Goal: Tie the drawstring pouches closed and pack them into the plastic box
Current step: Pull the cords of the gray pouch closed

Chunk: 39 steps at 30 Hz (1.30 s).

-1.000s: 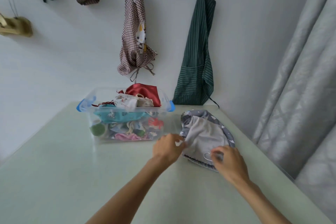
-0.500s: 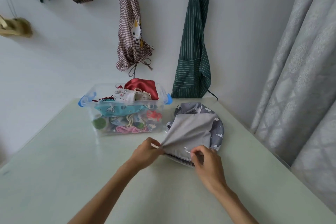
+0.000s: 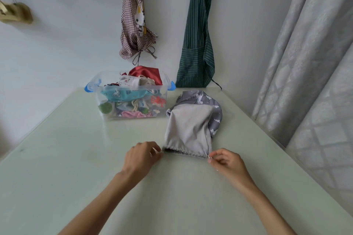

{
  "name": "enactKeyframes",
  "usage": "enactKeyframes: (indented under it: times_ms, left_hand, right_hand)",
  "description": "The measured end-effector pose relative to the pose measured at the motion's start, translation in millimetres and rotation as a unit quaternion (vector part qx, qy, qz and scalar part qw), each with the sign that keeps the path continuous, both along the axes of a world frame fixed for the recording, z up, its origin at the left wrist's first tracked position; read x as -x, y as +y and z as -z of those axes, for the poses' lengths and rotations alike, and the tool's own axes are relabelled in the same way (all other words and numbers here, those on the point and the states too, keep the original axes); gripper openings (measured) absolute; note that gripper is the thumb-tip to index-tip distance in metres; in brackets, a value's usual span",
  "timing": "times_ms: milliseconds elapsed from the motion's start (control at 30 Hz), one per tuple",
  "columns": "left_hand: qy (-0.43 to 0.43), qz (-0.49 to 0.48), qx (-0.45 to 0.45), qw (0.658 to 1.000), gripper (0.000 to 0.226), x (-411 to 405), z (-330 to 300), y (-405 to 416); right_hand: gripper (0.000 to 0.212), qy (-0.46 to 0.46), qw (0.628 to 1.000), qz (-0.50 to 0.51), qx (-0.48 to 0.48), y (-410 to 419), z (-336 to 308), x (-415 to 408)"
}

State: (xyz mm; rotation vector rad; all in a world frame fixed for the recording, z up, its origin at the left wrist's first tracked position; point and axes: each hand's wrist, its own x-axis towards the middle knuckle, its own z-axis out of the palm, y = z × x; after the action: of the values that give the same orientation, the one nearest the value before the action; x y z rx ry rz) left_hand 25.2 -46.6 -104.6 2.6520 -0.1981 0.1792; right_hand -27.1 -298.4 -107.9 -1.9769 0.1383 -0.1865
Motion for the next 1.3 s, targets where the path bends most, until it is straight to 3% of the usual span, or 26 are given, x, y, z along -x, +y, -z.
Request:
enactKeyframes:
  times_ms: [200, 433, 600, 767, 867, 933, 1033, 1167, 1300]
  left_hand:
    - [-0.077, -0.011, -0.039, 0.996, 0.02, 5.0, 2.3, -1.2]
    - [-0.08, -0.029, -0.081, 0.993, 0.021, 8.1, -1.2, 17.9]
    - [-0.071, -0.101, -0.082, 0.989, 0.023, -0.5, -8.0, 50.8]
    - [-0.05, -0.095, -0.116, 0.987, 0.02, -1.0, -6.7, 51.4]
    - [0.015, -0.07, -0.135, 0.988, 0.043, -2.0, -15.1, 63.5]
    - [0.028, -0.074, -0.134, 0.988, 0.055, -2.3, -27.8, 62.3]
    - [0.004, -0.019, -0.064, 0.998, 0.039, -0.8, -39.5, 31.5]
    - [0.087, 0.052, -0.07, 0.992, 0.039, -2.2, -19.6, -27.0]
    - [0.019, 0.025, -0.079, 0.996, 0.024, -9.0, -8.3, -47.9]
  right_hand:
    - [0.015, -0.005, 0.972, 0.055, 0.227, -8.0, -7.7, 0.3]
    - [0.013, -0.018, 0.929, 0.034, 0.369, -23.8, -18.2, 5.4]
    - [0.01, -0.002, 0.94, 0.119, 0.318, -54.4, -25.1, 4.3]
    - [0.011, 0.067, 0.941, 0.094, 0.317, -44.7, -18.1, -6.5]
    - [0.034, 0.11, 0.949, 0.055, 0.29, -50.6, -33.3, -2.0]
    - [0.045, 0.107, 0.93, 0.067, 0.346, -49.3, -43.2, 1.0]
    - [0.034, 0.03, 0.926, 0.057, 0.373, -17.5, -47.7, -1.7]
    - [0.03, 0.031, 0.916, -0.037, 0.398, 37.3, -30.5, -15.5]
    - [0.019, -0.003, 0.9, 0.007, 0.437, 54.8, -21.6, -22.6]
